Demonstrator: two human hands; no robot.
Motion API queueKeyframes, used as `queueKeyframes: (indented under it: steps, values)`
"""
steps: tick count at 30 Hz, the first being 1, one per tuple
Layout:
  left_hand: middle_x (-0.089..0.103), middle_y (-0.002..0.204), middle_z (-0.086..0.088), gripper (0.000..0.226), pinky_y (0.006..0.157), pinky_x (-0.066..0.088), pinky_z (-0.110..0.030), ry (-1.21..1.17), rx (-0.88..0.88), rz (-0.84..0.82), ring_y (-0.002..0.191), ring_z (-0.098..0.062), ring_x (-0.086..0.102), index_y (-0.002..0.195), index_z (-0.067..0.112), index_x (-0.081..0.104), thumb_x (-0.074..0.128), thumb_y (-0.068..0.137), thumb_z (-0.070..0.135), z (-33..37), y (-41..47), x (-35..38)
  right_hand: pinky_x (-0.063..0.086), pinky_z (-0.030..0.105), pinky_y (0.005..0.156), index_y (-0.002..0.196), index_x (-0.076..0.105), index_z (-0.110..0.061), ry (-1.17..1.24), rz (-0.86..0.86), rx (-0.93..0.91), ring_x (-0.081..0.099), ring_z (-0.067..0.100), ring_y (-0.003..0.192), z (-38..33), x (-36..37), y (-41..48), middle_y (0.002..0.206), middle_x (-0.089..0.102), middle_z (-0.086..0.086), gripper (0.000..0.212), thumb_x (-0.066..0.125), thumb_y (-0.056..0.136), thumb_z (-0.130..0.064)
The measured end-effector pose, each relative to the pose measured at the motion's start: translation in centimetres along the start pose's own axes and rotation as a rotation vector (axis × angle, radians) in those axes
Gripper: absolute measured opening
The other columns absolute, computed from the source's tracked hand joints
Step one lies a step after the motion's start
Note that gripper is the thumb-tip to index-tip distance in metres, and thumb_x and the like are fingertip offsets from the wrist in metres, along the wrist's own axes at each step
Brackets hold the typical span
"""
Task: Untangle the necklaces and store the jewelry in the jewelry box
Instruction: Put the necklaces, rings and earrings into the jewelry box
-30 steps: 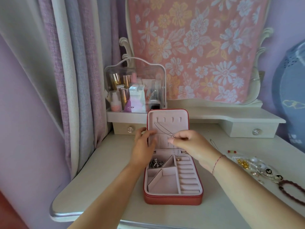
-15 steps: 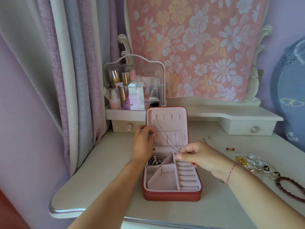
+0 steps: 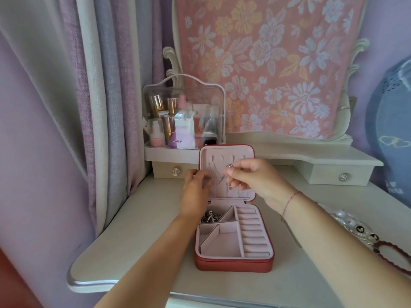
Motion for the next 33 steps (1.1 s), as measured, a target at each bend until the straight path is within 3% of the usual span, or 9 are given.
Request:
queueKeyframes:
  steps: [3, 8, 11, 15, 20, 26, 31, 33]
  values:
    - [0.040, 0.107, 0.001, 0.014, 0.080, 0.040, -0.024, 0.052, 0.011, 0.003, 0.087, -0.019, 0.050, 0.100, 0.006, 0.063, 0.056, 0.090, 0.000, 0.2, 0.1, 0.1, 0.048, 0.014, 0.055, 0.087, 0.069, -0.008, 0.027, 0.048, -0.033, 0.060, 0.006, 0.059, -0.6, 0.8, 1.5, 0.071, 0.068, 0.001, 0.009, 0.062, 0.092, -0.010]
    - [0.038, 0.111, 0.002, 0.014, 0.077, 0.033, -0.013, 0.023, 0.006, -0.024, 0.088, -0.012, 0.047, 0.102, 0.005, 0.058, 0.050, 0.093, -0.002, -0.3, -0.2, 0.3, 0.055, 0.020, 0.055, 0.101, 0.067, 0.003, 0.108, 0.137, -0.039, 0.064, 0.015, 0.062, -0.8, 1.6, 4.1, 0.080, 0.068, 0.014, 0.014, 0.061, 0.092, -0.006]
    - [0.039, 0.113, -0.001, 0.018, 0.082, 0.032, -0.002, -0.069, -0.003, -0.044, 0.086, -0.001, 0.045, 0.099, 0.006, 0.056, 0.048, 0.092, -0.009, -0.7, -0.4, 0.2, 0.058, 0.023, 0.059, 0.102, 0.067, 0.003, 0.086, 0.171, -0.038, 0.066, 0.014, 0.059, -0.3, 1.9, 5.7, 0.086, 0.070, 0.020, 0.016, 0.062, 0.091, -0.007]
    - [0.038, 0.110, -0.004, 0.026, 0.083, 0.030, -0.001, -0.153, 0.010, -0.045, 0.083, 0.015, 0.042, 0.090, 0.014, 0.049, 0.048, 0.091, -0.012, -0.4, -0.7, 0.0, 0.058, 0.021, 0.061, 0.097, 0.065, 0.003, 0.090, 0.137, -0.015, 0.065, 0.008, 0.056, 1.4, 2.5, 7.3, 0.076, 0.065, 0.011, 0.009, 0.060, 0.092, -0.003]
    - [0.037, 0.108, -0.003, 0.025, 0.085, 0.029, 0.000, -0.218, 0.007, -0.048, 0.084, 0.018, 0.041, 0.089, 0.010, 0.048, 0.047, 0.090, -0.015, -0.1, -0.8, -0.2, 0.056, 0.016, 0.062, 0.092, 0.066, 0.007, 0.013, 0.051, 0.017, 0.062, 0.012, 0.066, 3.5, 3.0, 7.6, 0.073, 0.063, 0.007, 0.015, 0.051, 0.094, 0.005]
    - [0.039, 0.109, -0.004, 0.024, 0.087, 0.029, -0.001, -0.244, 0.044, -0.057, 0.090, 0.017, 0.042, 0.089, 0.012, 0.050, 0.051, 0.090, -0.011, -0.2, -0.9, -0.3, 0.056, 0.020, 0.065, 0.081, 0.067, -0.015, 0.011, 0.070, -0.055, 0.067, 0.010, 0.065, 3.6, 1.8, 6.8, 0.077, 0.067, 0.006, 0.025, 0.055, 0.092, 0.003]
    - [0.053, 0.113, 0.004, 0.028, 0.085, 0.045, -0.021, -0.328, -0.008, -0.078, 0.093, 0.005, 0.053, 0.119, 0.027, 0.040, 0.052, 0.098, 0.014, -1.1, -1.0, -0.4, 0.048, 0.015, 0.056, 0.088, 0.069, -0.011, 0.056, 0.175, -0.104, 0.059, 0.003, 0.057, 3.5, -2.7, 3.6, 0.073, 0.066, 0.003, 0.014, 0.059, 0.091, -0.001]
    - [0.050, 0.116, 0.020, 0.042, 0.081, 0.047, -0.013, -0.406, -0.049, -0.082, 0.097, 0.010, 0.056, 0.133, 0.030, 0.029, 0.052, 0.099, 0.018, -0.8, -1.2, -0.5, 0.043, 0.013, 0.053, 0.090, 0.070, -0.009, 0.018, 0.223, -0.077, 0.054, 0.002, 0.054, 4.9, -4.9, 2.1, 0.070, 0.064, 0.004, 0.011, 0.061, 0.090, -0.004]
Point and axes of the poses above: each hand's wrist, its own y-axis towards the middle knuckle, its own x-axis out of the palm, z = x × y, the point moved 5 cm from there along y, towards the middle knuckle
